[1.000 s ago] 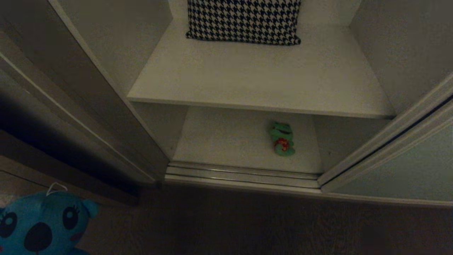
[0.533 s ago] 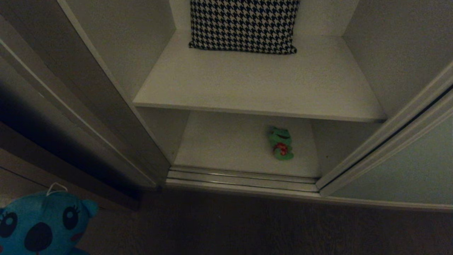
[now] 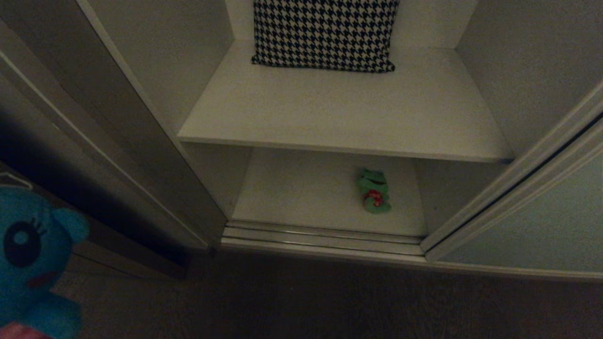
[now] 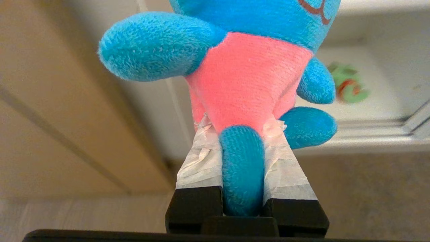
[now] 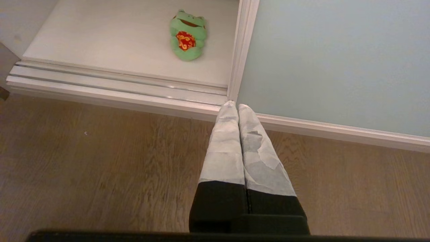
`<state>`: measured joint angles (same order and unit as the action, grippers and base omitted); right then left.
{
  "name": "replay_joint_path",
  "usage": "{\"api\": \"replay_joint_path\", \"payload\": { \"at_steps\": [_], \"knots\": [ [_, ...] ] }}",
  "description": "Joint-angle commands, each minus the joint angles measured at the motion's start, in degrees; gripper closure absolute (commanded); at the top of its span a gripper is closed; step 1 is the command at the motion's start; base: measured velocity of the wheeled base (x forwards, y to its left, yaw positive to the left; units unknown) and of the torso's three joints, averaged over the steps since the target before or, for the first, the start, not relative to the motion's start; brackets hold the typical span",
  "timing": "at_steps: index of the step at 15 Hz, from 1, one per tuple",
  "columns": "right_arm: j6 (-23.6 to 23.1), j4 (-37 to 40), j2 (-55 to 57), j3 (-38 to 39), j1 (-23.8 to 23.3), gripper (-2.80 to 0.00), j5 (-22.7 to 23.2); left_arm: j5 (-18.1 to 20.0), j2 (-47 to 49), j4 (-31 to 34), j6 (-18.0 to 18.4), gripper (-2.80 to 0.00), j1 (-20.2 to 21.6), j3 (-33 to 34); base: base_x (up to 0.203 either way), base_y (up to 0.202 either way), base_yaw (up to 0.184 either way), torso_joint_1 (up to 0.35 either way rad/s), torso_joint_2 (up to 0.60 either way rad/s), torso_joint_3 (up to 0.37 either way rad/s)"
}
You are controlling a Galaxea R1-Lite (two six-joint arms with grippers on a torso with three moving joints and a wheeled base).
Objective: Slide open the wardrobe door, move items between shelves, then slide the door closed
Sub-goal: Place the blue doll on the higher shelf
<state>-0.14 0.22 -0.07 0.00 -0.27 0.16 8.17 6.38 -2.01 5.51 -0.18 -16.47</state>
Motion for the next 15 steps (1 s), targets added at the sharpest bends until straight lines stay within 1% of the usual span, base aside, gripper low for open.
{"api": "replay_joint_path", "payload": {
  "at_steps": [1, 3, 5, 8, 10, 11, 13, 15],
  "knots": [
    [0.0, 0.0, 0.1, 0.0, 0.0, 0.0, 0.0, 1.5, 11.2, -0.4, 0.0, 0.0, 0.0, -6.0, 0.0, 0.0, 0.0, 0.0, 0.0, 0.0],
    [0.0, 0.0, 0.1, 0.0, 0.0, 0.0, 0.0, 3.9, 21.8, -2.4, -0.2, 0.0, 0.0, -11.1, 0.0, 0.0, 0.0, 0.0, 0.0, 0.0],
    [0.0, 0.0, 0.0, 0.0, 0.0, 0.0, 0.0, 5.3, 36.0, -7.7, -0.3, 0.0, -0.8, -16.1, 0.0, 0.0, 0.0, 0.0, 0.0, 0.0],
    [0.0, 0.0, 0.1, 0.0, 0.0, 0.0, 0.0, 5.6, 56.8, -18.2, -0.6, 0.0, -3.0, -24.9, 0.0, 0.0, 0.0, 0.0, 0.0, 0.0],
    [0.0, 0.0, 0.0, 0.0, 0.0, 0.0, 0.0, 5.7, 68.3, -22.6, -1.7, 0.0, -4.2, -33.4, 0.0, 0.0, 0.0, 0.0, 0.0, 0.0],
    [0.0, 0.0, 0.0, 0.0, 0.0, 0.0, 0.0, 5.7, 73.7, -24.0, -2.8, 0.0, -4.8, -38.5, 0.0, 0.0, 0.0, 0.0, 0.0, 0.0],
    [0.0, 0.0, 0.1, 0.0, 0.0, 0.0, 0.0, 5.7, 82.7, -25.7, -5.1, 0.0, -6.1, -46.2, 0.0, 0.0, 0.0, 0.0, 0.0, 0.0],
    [0.0, 0.0, 0.0, 0.0, 0.0, 0.0, 0.0, 5.7, 90.0, -26.6, -6.5, 0.0, -7.7, -51.7, 0.0, 0.0, 0.0, 0.0, 0.0, 0.0]
  ]
}}
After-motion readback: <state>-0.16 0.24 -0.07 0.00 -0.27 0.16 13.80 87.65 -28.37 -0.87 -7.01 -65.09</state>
